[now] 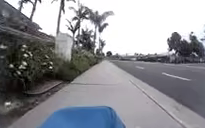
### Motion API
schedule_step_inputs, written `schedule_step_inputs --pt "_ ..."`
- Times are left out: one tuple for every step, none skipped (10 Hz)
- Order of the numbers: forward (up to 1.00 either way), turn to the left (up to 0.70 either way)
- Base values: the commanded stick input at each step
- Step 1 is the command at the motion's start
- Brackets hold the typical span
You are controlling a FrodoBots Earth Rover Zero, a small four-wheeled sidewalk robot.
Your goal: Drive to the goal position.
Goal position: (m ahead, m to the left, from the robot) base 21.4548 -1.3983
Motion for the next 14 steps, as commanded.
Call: schedule_step_inputs --pt "1.00 0.00" --pt "1.00 0.00" --pt "1.00 0.00" --pt "1.00 0.00" --pt "1.00 0.00" --pt "1.00 0.00" --pt "1.00 0.00" --pt "1.00 0.00" --pt "1.00 0.00" --pt "1.00 0.00" --pt "1.00 0.00" --pt "1.00 0.00" --pt "1.00 0.00" --pt "1.00 0.00"
